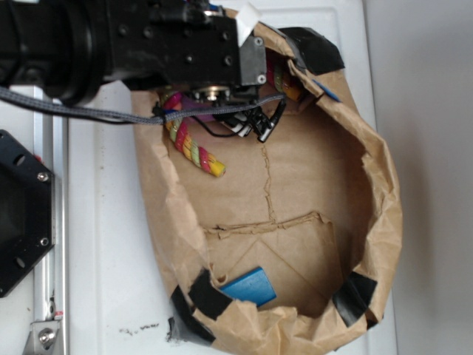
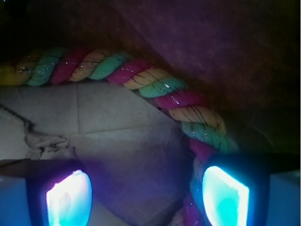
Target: Grab the multicolored rope.
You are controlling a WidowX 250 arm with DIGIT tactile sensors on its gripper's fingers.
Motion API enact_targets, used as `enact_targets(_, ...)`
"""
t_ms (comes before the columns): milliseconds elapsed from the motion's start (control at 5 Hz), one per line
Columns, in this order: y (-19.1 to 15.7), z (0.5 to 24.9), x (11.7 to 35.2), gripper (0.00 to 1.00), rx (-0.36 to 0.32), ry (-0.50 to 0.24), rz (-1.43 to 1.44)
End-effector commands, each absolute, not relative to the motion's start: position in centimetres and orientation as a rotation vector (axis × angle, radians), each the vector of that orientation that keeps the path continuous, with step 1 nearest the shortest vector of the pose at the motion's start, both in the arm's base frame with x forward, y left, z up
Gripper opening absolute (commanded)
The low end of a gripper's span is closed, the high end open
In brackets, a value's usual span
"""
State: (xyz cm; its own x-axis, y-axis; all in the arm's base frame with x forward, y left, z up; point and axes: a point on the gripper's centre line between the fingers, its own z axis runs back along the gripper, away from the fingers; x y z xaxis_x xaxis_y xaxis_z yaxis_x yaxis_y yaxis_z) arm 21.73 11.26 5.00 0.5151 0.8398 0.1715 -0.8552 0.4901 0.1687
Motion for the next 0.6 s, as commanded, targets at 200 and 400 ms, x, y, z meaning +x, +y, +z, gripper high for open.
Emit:
enact_targets(200, 12.1, 4.2, 20.2, 1.00, 0.272, -0.048, 1.159)
enact_targets(400, 12.1, 3.4, 20.4, 1.00, 0.185, -0.103, 1.080)
